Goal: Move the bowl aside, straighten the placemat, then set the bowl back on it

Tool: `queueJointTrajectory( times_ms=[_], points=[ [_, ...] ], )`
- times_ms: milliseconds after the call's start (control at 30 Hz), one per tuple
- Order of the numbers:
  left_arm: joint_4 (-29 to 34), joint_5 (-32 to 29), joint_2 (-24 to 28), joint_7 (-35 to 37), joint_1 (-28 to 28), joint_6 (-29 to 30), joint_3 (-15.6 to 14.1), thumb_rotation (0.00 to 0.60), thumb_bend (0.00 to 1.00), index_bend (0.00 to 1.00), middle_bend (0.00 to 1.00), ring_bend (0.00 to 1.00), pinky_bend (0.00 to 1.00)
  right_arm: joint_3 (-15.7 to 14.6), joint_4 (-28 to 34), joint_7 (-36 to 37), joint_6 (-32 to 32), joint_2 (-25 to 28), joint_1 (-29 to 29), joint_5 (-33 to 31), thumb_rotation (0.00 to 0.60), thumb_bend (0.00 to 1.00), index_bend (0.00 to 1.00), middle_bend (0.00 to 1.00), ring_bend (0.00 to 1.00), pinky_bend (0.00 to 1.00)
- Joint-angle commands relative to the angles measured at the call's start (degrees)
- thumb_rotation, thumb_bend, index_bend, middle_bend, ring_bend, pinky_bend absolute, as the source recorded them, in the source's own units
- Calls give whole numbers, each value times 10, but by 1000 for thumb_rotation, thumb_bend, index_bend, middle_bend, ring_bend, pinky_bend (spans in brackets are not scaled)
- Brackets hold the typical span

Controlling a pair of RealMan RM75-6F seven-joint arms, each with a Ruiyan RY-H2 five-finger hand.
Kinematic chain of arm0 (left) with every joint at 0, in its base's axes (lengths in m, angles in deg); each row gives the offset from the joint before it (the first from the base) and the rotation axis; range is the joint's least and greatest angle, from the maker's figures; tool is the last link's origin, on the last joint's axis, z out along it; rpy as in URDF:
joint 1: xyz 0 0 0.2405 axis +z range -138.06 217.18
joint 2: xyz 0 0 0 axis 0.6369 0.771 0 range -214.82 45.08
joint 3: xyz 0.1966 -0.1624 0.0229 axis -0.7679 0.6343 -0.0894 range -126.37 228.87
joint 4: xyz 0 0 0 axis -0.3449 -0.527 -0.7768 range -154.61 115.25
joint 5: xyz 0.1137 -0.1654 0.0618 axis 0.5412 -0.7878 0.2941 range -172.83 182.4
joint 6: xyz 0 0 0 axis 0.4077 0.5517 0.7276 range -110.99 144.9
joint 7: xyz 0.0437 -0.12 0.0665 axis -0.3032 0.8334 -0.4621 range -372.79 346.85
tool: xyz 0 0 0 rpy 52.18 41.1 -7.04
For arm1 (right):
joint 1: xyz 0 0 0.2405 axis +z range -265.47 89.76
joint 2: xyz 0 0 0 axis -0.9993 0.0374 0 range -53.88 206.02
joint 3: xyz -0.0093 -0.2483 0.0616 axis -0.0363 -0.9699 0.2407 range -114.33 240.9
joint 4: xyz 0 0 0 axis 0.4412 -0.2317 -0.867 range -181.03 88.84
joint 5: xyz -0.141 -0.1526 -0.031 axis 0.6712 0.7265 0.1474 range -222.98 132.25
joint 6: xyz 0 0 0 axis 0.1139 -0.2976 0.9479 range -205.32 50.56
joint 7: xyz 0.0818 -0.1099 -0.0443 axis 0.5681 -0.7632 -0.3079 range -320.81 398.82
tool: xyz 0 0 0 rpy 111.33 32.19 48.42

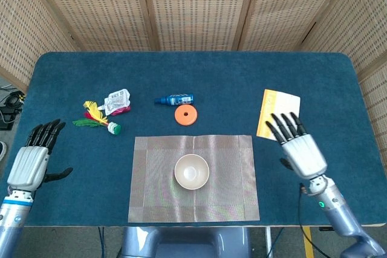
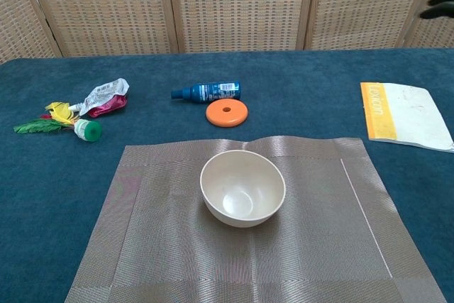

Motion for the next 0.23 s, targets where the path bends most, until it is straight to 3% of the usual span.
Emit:
queueJointTrajectory(
  times_ms=[33,233],
  points=[
    [-13,18,-2,2,19,19,-14,600,0,0,0,0,0,0,-60,69,44,-18,-54,-17,600,0,0,0,0,0],
    [-50,43,-11,16,40,41,-28,600,0,0,0,0,0,-14,-111,124,74,-30,-95,-7,600,0,0,0,0,0]
  ],
)
